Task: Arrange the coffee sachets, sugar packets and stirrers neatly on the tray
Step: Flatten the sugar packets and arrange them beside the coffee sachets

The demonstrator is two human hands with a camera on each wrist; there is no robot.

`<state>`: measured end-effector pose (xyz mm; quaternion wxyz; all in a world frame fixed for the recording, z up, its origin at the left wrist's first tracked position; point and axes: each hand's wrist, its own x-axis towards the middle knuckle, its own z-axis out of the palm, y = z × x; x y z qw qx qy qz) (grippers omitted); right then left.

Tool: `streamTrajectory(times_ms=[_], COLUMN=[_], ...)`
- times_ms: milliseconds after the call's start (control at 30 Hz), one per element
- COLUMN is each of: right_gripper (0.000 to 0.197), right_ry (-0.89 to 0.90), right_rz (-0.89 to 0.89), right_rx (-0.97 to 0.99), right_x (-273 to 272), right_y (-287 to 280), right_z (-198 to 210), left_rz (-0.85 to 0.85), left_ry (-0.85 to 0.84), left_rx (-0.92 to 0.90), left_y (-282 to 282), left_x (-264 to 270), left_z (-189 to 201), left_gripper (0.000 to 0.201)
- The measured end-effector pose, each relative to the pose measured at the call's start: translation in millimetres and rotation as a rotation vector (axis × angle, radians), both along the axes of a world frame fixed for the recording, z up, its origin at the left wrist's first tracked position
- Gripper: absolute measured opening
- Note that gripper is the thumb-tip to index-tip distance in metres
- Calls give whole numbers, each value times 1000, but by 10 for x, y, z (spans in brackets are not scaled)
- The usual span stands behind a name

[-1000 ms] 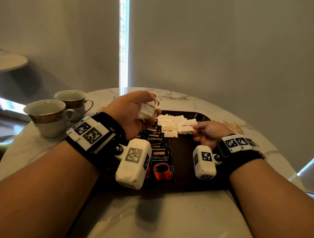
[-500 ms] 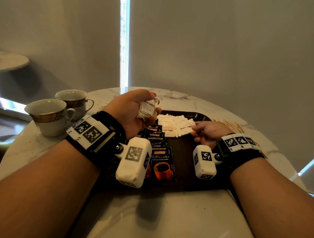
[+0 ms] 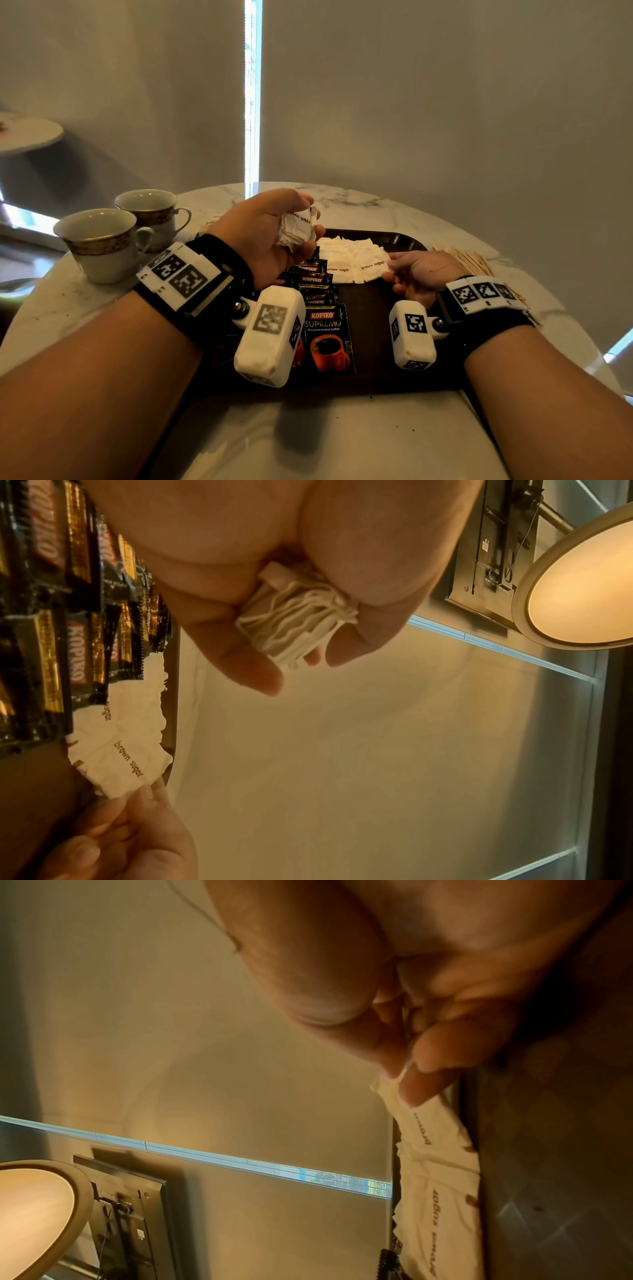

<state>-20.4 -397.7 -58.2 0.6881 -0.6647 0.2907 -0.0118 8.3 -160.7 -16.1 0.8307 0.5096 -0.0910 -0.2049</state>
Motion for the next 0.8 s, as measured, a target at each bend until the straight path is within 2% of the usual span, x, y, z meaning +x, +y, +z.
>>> streamTrajectory(times_ms=[800], right_gripper=[28], right_ry=[20], right_rz=[-51], right_rx=[-39], right_x=[12], right_y=[-11], right_z=[-7], left_rz=[-7], left_ry=[7], left_rx=[-33], left_y=[5], left_x=[12], left_z=[8], left_gripper=[24])
